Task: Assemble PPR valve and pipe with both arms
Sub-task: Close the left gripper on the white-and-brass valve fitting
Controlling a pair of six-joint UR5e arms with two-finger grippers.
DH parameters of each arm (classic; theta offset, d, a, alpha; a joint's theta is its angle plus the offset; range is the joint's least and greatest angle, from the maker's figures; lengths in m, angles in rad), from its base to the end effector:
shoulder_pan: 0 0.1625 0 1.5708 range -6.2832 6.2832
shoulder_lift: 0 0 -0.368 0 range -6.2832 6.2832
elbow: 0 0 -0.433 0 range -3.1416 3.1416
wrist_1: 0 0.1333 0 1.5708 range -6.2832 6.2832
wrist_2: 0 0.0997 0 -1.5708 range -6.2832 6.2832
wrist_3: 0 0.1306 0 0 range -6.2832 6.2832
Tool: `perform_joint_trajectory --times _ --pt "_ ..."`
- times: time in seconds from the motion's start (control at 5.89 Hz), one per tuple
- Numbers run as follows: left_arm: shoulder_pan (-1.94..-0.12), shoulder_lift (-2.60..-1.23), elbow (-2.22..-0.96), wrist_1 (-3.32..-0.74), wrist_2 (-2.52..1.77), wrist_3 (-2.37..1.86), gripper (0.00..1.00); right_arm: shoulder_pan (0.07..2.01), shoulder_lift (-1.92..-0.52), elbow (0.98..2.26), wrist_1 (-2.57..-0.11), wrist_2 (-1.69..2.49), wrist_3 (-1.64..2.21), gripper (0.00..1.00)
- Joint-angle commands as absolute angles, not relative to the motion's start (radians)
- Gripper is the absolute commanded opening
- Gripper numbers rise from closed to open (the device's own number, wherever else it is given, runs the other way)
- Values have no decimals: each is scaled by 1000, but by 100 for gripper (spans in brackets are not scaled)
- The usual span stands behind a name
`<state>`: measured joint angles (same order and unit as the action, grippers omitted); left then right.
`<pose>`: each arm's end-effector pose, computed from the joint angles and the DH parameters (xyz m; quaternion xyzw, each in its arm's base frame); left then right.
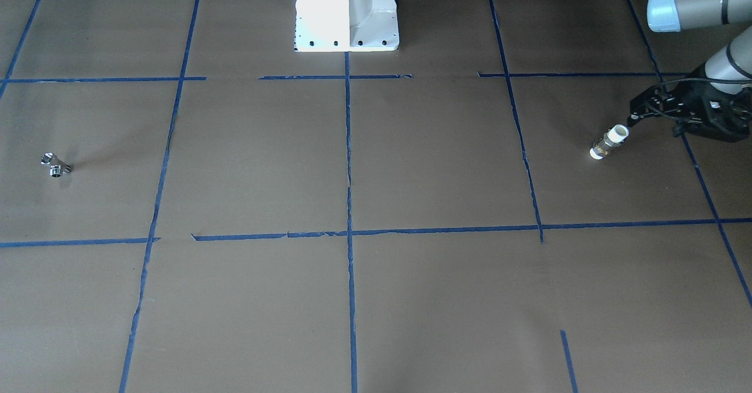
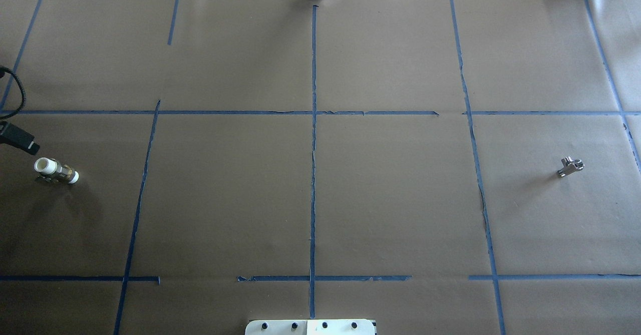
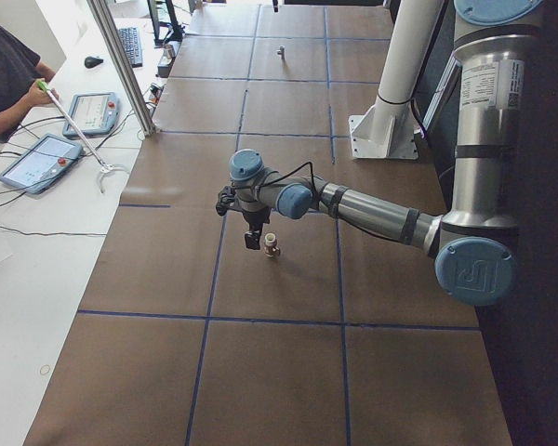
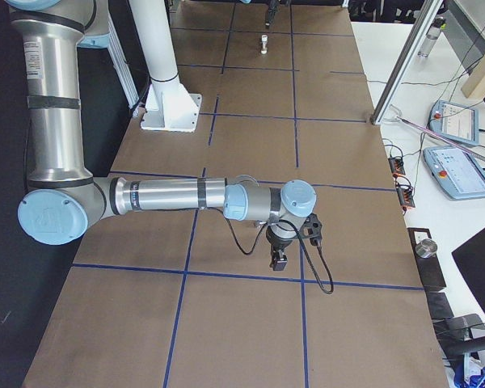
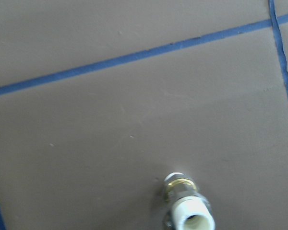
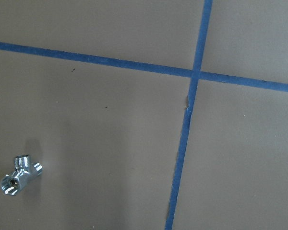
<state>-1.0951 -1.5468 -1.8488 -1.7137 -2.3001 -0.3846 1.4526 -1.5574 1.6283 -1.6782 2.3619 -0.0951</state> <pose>0.2061 -0.5011 0.4729 0.0216 0.3946 0.1119 0.9118 -0.0227 -0.5342 0.5952 -0.0213 -0.3850 -0.0912 0.9181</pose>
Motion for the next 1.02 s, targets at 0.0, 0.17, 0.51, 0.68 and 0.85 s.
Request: perform_joint_trajectory --times 0.0,0.17,0.51,0.68,0.85 --pt "-1045 -1548 -1849 -1717 -2270 -437 100 1431 -1549 1629 -1678 2365 -94 100" --pt "-1008 -1554 -1839 -1717 -2226 -449 100 1422 -1548 1631 -1678 2365 -95 100" --pt "-996 -1557 -1832 -1718 -2224 -448 100 1416 -1548 1634 -1678 2365 -94 100" --pt "-979 -1560 -1830 -1718 -2224 -448 100 1410 -1548 1634 -1678 2365 -95 100" --pt "-970 -1565 -1821 -1718 -2224 -448 99 1405 -1548 1634 -1678 2365 -95 100"
